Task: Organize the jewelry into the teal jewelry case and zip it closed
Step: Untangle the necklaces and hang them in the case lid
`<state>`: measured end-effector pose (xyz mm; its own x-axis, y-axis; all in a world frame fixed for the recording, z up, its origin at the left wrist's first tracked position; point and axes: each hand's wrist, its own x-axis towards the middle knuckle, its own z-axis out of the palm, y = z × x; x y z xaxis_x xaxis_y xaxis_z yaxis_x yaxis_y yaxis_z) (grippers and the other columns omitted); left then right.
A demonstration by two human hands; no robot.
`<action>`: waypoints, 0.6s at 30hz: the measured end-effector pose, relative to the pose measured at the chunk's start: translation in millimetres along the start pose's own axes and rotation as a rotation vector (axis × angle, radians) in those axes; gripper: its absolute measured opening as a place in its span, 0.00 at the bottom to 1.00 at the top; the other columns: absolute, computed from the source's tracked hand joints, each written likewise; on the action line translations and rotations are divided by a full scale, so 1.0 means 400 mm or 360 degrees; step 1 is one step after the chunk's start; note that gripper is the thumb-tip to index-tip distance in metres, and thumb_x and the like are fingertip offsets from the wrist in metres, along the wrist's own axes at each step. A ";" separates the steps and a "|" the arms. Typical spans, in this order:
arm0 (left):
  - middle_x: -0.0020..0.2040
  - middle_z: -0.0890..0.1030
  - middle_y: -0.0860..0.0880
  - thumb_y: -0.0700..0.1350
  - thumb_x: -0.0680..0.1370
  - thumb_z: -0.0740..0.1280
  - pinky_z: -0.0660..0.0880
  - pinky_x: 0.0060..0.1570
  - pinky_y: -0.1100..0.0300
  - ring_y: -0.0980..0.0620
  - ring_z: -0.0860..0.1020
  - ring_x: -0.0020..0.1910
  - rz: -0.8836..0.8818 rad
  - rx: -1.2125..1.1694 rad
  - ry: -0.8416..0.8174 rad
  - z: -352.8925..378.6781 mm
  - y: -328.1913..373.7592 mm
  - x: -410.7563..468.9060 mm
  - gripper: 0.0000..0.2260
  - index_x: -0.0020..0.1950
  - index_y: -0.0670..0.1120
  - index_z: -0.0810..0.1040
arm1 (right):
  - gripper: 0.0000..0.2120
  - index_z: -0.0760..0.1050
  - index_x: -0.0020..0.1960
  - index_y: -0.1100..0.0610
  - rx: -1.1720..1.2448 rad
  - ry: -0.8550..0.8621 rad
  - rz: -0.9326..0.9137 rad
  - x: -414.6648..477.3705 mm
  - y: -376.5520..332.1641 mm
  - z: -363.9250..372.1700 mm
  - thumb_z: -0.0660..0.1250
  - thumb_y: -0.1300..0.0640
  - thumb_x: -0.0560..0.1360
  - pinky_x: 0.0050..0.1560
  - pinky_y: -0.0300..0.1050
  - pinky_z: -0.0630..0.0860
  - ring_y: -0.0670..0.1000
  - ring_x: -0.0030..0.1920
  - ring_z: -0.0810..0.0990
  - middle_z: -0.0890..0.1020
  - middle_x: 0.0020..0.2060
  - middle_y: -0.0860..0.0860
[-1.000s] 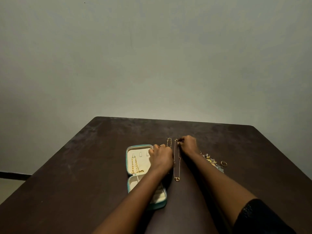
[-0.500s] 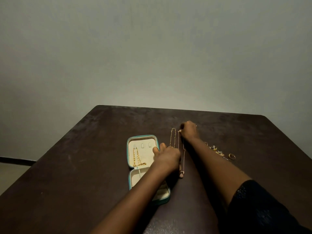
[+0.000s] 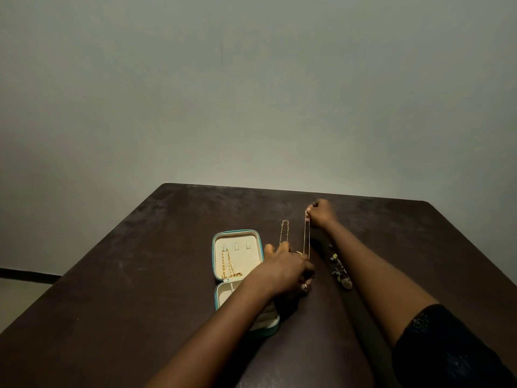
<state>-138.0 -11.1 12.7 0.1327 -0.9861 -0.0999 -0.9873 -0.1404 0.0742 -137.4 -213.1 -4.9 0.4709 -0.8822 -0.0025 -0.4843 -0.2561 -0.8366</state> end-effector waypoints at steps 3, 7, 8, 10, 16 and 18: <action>0.60 0.74 0.53 0.45 0.77 0.63 0.57 0.49 0.50 0.45 0.63 0.61 0.0025 -0.0035 0.0049 -0.011 0.004 -0.017 0.09 0.57 0.53 0.76 | 0.19 0.63 0.29 0.59 0.0368 -0.0146 0.0084 -0.038 -0.041 -0.038 0.50 0.72 0.76 0.23 0.36 0.65 0.52 0.26 0.66 0.67 0.27 0.55; 0.57 0.76 0.52 0.39 0.77 0.62 0.56 0.50 0.51 0.47 0.64 0.60 0.0046 -0.0066 0.0119 -0.026 0.005 -0.048 0.12 0.56 0.53 0.75 | 0.18 0.65 0.31 0.60 0.0702 -0.0111 0.0098 -0.089 -0.084 -0.091 0.51 0.72 0.77 0.30 0.44 0.69 0.50 0.27 0.66 0.66 0.27 0.55; 0.57 0.76 0.51 0.38 0.77 0.61 0.56 0.50 0.51 0.47 0.64 0.59 0.0038 -0.0060 0.0125 -0.028 0.005 -0.056 0.13 0.57 0.53 0.74 | 0.18 0.66 0.31 0.61 0.0746 -0.0094 0.0095 -0.097 -0.091 -0.104 0.51 0.72 0.77 0.30 0.44 0.69 0.50 0.27 0.66 0.66 0.28 0.55; 0.56 0.77 0.49 0.38 0.77 0.60 0.57 0.52 0.50 0.47 0.66 0.59 -0.0008 -0.0052 0.0149 -0.034 0.009 -0.072 0.13 0.59 0.52 0.72 | 0.17 0.67 0.31 0.62 0.0823 -0.0097 0.0102 -0.112 -0.110 -0.128 0.52 0.73 0.76 0.30 0.43 0.69 0.50 0.27 0.66 0.67 0.28 0.56; 0.55 0.80 0.48 0.37 0.76 0.59 0.61 0.53 0.50 0.45 0.75 0.57 -0.0267 -0.0086 0.0214 -0.014 -0.023 -0.091 0.13 0.56 0.51 0.73 | 0.15 0.70 0.34 0.63 0.0755 -0.0113 0.0247 -0.135 -0.145 -0.163 0.53 0.74 0.75 0.24 0.37 0.67 0.48 0.27 0.67 0.72 0.29 0.56; 0.56 0.80 0.49 0.38 0.77 0.58 0.62 0.54 0.50 0.46 0.75 0.59 -0.0352 -0.0039 0.0223 -0.009 -0.033 -0.088 0.14 0.58 0.52 0.74 | 0.14 0.70 0.34 0.63 0.0723 -0.0182 0.0293 -0.140 -0.160 -0.182 0.53 0.73 0.74 0.21 0.34 0.66 0.48 0.26 0.67 0.73 0.30 0.57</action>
<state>-129.5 25.0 18.7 0.3576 -0.9336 0.0217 -0.9307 -0.3544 0.0902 -186.3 -176.0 88.8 0.4980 -0.8411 -0.2110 -0.2086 0.1200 -0.9706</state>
